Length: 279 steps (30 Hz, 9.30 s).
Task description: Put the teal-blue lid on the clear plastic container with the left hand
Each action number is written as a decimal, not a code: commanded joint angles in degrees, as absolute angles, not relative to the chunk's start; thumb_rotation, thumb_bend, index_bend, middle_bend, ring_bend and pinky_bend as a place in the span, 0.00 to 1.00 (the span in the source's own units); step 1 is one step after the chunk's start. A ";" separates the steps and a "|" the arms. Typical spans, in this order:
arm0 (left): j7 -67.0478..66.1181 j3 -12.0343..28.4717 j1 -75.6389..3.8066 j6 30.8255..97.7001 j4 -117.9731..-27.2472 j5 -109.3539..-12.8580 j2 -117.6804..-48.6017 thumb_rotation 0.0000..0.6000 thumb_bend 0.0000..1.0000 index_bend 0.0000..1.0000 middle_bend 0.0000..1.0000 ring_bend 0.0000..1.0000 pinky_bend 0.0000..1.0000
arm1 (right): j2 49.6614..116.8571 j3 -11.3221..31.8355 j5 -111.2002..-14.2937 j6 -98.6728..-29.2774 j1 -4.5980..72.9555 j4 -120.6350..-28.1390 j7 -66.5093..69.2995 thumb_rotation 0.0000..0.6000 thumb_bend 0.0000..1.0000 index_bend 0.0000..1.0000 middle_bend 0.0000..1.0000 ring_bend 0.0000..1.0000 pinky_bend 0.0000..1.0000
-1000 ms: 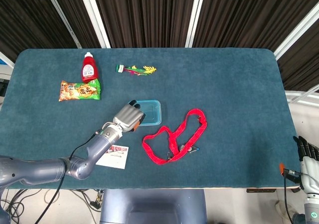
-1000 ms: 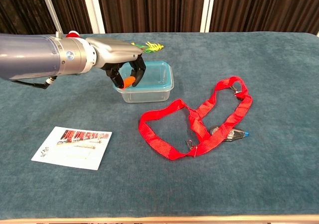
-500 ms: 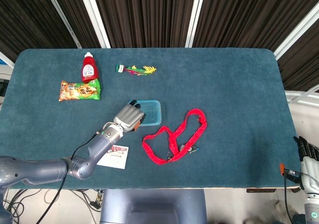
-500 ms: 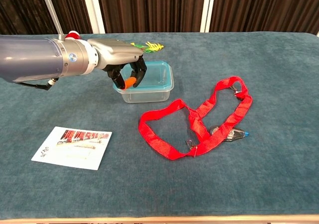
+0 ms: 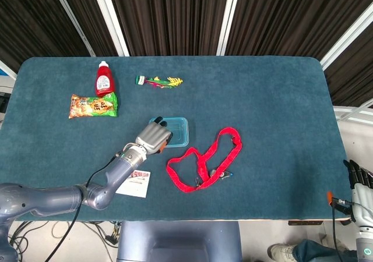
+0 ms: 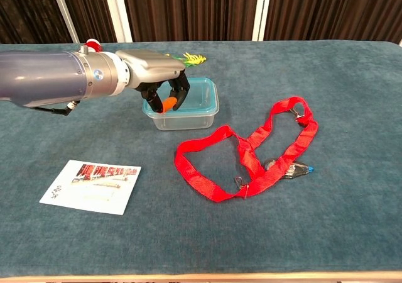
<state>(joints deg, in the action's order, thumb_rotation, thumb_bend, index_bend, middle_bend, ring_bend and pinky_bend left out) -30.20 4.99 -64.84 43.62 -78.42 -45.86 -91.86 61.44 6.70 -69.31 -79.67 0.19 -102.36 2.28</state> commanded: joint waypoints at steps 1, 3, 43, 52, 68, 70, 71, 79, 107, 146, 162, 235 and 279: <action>-30.13 5.11 -64.81 43.61 -78.24 -45.84 -92.02 1.00 0.57 0.61 0.52 0.20 0.13 | 61.45 6.71 -69.27 -79.65 0.21 -102.36 2.26 1.00 0.39 0.06 0.04 0.02 0.00; -30.20 5.12 -64.80 43.60 -78.09 -45.90 -92.14 1.00 0.57 0.61 0.52 0.20 0.13 | 61.43 6.70 -69.21 -79.62 0.19 -102.39 2.26 1.00 0.39 0.06 0.04 0.02 0.00; -28.40 6.74 -64.43 42.46 -72.67 -48.62 -95.76 1.00 0.56 0.61 0.52 0.20 0.13 | 61.23 6.76 -68.32 -79.11 0.28 -102.73 2.08 1.00 0.39 0.08 0.04 0.02 0.00; -27.92 6.95 -64.21 42.17 -71.51 -49.21 -96.12 1.00 0.57 0.61 0.52 0.20 0.13 | 61.30 6.82 -68.39 -79.38 0.23 -102.71 2.04 1.00 0.39 0.08 0.04 0.02 0.00; -26.97 7.75 -63.90 41.78 -69.03 -49.85 -97.12 1.00 0.56 0.62 0.52 0.20 0.13 | 61.33 6.90 -68.20 -79.40 0.21 -102.74 2.01 1.00 0.39 0.08 0.04 0.02 0.00; -26.87 7.77 -63.88 41.79 -69.03 -50.26 -97.25 1.00 0.56 0.62 0.52 0.20 0.13 | 61.34 6.91 -68.18 -79.40 0.20 -102.76 2.03 1.00 0.39 0.08 0.04 0.02 0.00; -26.84 7.78 -63.87 41.79 -69.04 -50.38 -97.28 1.00 0.57 0.62 0.52 0.20 0.13 | 61.33 6.90 -68.19 -79.41 0.20 -102.76 2.03 1.00 0.39 0.08 0.04 0.02 0.00; -26.81 7.86 -63.74 41.83 -68.63 -51.11 -97.82 1.00 0.56 0.62 0.52 0.20 0.13 | 61.27 6.95 -68.17 -79.39 0.20 -102.82 2.13 1.00 0.39 0.08 0.04 0.02 0.00; -25.97 7.56 -62.61 41.25 -66.19 -52.91 -99.68 1.00 0.56 0.62 0.52 0.20 0.13 | 61.19 6.91 -68.16 -79.18 0.20 -102.88 2.48 1.00 0.39 0.08 0.04 0.02 0.00; -32.78 13.68 -68.07 43.33 -69.67 -49.94 -99.60 1.00 0.57 0.62 0.53 0.20 0.13 | 61.27 7.03 -67.97 -79.35 0.18 -102.83 2.34 1.00 0.39 0.08 0.04 0.02 0.00; -31.88 12.76 -69.03 41.66 -64.47 -48.57 -102.90 1.00 0.57 0.63 0.53 0.20 0.13 | 61.26 7.11 -67.52 -79.17 0.19 -102.82 2.31 1.00 0.39 0.08 0.04 0.02 0.00; -29.14 12.19 -68.55 40.35 -70.59 -48.10 -100.90 1.00 0.57 0.66 0.60 0.43 0.43 | 60.90 6.97 -67.12 -78.53 0.35 -103.36 2.31 1.00 0.39 0.08 0.04 0.02 0.00; -29.12 9.22 -68.16 40.85 -64.66 -47.39 -104.11 1.00 0.57 0.66 0.61 0.46 0.49 | 60.80 6.99 -67.06 -78.53 0.32 -103.34 2.57 1.00 0.39 0.08 0.04 0.02 0.00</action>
<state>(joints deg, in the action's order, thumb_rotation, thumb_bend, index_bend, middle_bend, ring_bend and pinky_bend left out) -29.12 9.29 -68.28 40.77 -64.88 -47.35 -104.01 60.80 6.99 -67.06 -78.53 0.32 -103.34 2.57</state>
